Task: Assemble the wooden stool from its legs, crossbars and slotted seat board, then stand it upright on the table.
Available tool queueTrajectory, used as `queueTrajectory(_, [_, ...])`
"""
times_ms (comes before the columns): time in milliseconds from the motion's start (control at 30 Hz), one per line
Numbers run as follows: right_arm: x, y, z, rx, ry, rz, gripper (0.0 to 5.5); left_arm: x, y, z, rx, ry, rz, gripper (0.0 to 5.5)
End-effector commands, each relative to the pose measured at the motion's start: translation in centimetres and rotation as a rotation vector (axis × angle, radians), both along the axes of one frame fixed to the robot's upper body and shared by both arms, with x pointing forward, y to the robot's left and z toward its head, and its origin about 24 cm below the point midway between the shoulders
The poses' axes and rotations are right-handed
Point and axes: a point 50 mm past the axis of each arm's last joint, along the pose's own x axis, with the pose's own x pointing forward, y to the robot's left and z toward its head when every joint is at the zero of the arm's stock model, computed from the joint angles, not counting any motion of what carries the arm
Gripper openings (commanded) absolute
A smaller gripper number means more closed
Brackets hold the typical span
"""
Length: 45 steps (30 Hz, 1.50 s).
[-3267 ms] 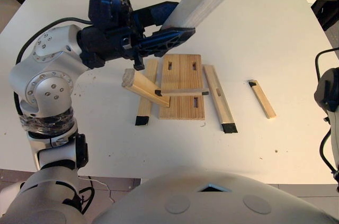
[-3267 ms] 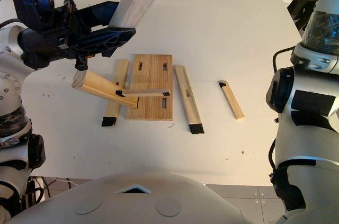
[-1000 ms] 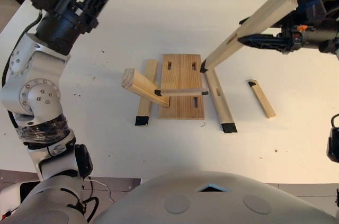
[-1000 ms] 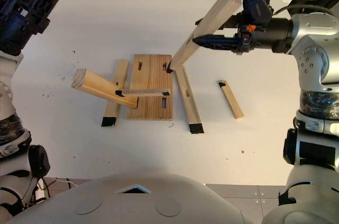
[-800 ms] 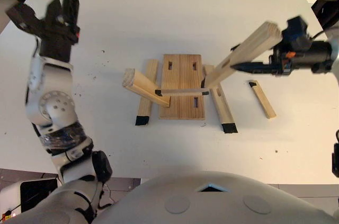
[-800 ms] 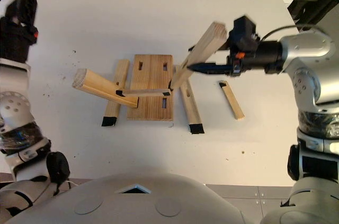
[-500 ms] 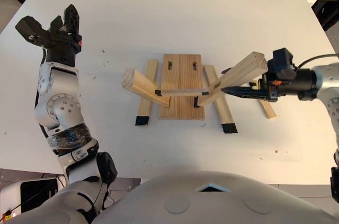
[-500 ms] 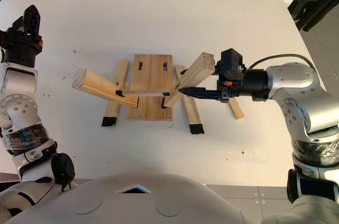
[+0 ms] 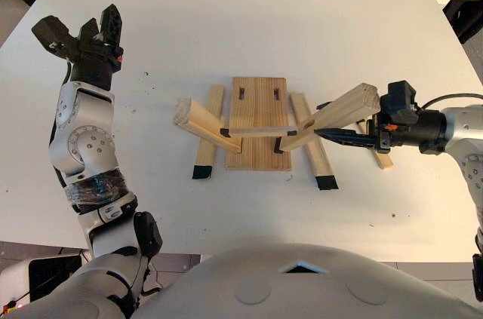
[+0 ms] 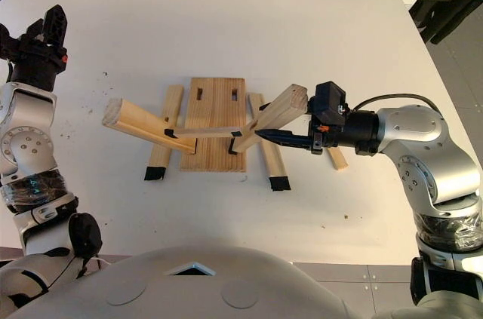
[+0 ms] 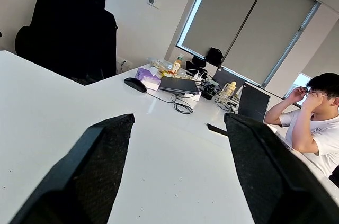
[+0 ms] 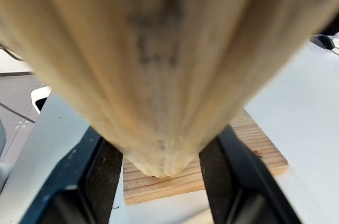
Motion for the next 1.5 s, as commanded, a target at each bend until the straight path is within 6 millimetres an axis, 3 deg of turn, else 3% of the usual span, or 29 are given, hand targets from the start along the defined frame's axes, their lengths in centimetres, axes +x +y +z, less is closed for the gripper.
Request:
queueTrajectory(33, [0.9,-0.5,0.2,-0.075,-0.010,0.009,2.01,-0.2,-0.3,-0.1,0.016,0.004,-0.007,3.17])
queueTrajectory(333, [2.2,1.0,1.7,-0.132,-0.021,0.174,2.01,-1.5,-1.0,-1.0,-0.008,0.003,0.025,3.17])
queueTrajectory(533, [2.6,2.0,1.1,-0.215,0.003,0.220,2.01,-2.7,-2.8,-1.4,0.006,-0.010,0.028,3.17])
queueTrajectory(867, [2.5,3.0,-0.1,-0.294,0.023,0.189,2.01,-5.1,-6.5,-2.4,0.017,-0.004,0.025,3.17])
queueTrajectory(1167, [2.7,2.3,0.0,-0.326,-0.020,0.143,2.01,-6.6,-8.1,-3.4,0.002,0.028,0.050,3.17])
queueTrajectory(1500, [2.2,2.4,-0.4,-0.346,-0.065,0.098,2.01,-6.7,-9.8,-3.2,-0.020,0.010,0.035,3.17])
